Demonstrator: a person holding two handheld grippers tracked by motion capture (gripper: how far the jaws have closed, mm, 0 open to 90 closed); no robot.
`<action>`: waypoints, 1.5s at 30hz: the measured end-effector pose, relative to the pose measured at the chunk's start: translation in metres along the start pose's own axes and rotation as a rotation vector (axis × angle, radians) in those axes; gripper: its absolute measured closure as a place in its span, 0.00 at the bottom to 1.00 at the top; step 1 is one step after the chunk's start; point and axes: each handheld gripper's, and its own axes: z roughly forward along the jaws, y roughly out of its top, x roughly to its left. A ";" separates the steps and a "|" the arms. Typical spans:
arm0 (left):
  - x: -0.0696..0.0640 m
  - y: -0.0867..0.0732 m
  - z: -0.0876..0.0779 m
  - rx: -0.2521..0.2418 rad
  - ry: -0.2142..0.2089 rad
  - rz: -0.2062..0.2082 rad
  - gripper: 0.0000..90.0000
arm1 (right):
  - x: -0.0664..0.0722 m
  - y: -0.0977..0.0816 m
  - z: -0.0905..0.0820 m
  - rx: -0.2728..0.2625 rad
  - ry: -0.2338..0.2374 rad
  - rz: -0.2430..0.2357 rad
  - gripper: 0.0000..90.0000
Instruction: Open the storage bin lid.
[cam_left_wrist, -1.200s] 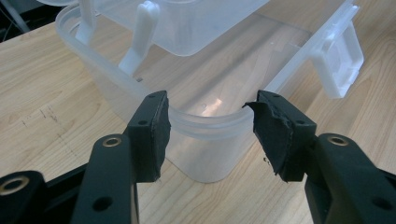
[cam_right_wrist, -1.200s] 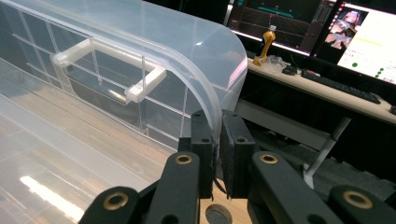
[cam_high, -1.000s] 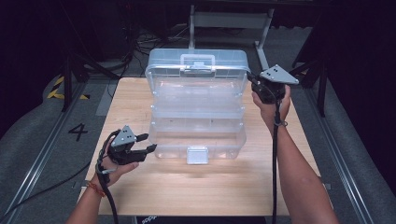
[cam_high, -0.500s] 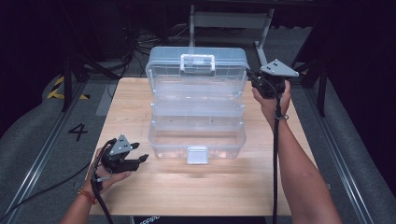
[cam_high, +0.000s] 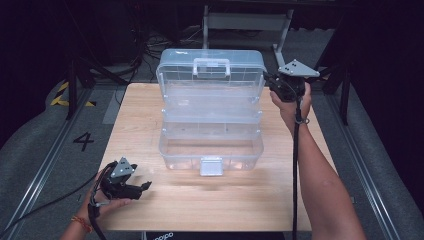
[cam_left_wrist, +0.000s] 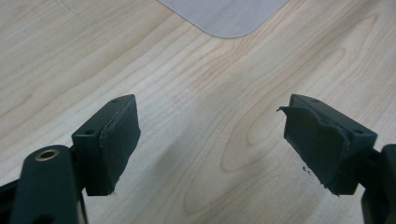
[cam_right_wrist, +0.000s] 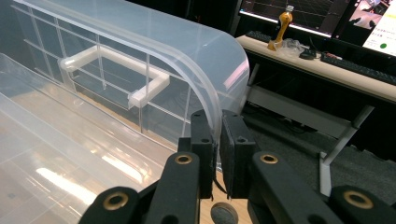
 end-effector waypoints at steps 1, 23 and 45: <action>-0.001 -0.001 0.000 -0.001 -0.005 -0.007 0.20 | 0.000 0.000 0.000 0.001 0.002 0.003 0.94; -0.006 -0.017 0.010 0.012 -0.010 -0.035 0.17 | -0.009 0.004 0.013 0.014 0.021 0.031 0.94; -0.005 -0.017 0.010 0.013 -0.019 -0.022 0.16 | -0.027 0.011 0.039 0.067 0.069 0.094 0.94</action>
